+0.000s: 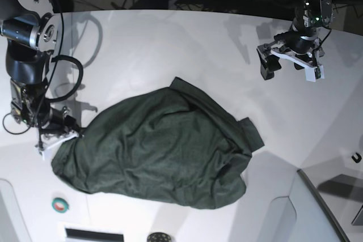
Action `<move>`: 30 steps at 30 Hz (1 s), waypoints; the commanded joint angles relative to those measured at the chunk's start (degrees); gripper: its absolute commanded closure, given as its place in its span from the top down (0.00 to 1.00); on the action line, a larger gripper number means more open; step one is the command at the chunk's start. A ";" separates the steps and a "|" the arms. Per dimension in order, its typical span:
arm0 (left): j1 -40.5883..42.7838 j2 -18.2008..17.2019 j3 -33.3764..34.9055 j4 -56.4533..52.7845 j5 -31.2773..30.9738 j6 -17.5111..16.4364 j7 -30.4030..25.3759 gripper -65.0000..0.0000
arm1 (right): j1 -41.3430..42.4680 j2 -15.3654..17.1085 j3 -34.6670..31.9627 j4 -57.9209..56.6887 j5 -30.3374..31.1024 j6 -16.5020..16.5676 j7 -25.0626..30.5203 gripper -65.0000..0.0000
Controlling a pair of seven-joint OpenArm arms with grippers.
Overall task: Layout the t-shirt on the table in an organized manner, then fold the t-shirt properly
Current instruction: 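Lay the shirt down and pull a corner outward with the right gripper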
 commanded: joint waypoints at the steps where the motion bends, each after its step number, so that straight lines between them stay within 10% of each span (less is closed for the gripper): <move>1: -0.02 -0.66 -0.55 1.14 -0.38 -0.14 -1.27 1.00 | 1.54 0.92 0.21 0.63 0.65 0.58 0.86 0.00; 17: 0.86 -0.66 -0.38 1.14 -0.38 -0.14 -1.27 1.00 | -8.04 6.11 6.54 19.88 0.29 -0.38 -10.22 0.00; 23: 0.86 -0.66 -0.55 1.14 -0.29 -0.14 -1.27 1.00 | -9.54 7.51 6.63 22.08 0.29 -13.83 -11.45 0.00; 27: 0.95 -0.66 -0.82 1.14 -0.11 -0.14 -1.27 1.00 | -12.44 6.99 6.28 28.67 0.47 -16.74 -11.80 0.03; 30: 1.04 -1.10 -0.82 1.14 -0.11 -0.14 -1.27 1.00 | -14.90 4.79 5.40 37.11 0.47 -16.65 -18.57 0.25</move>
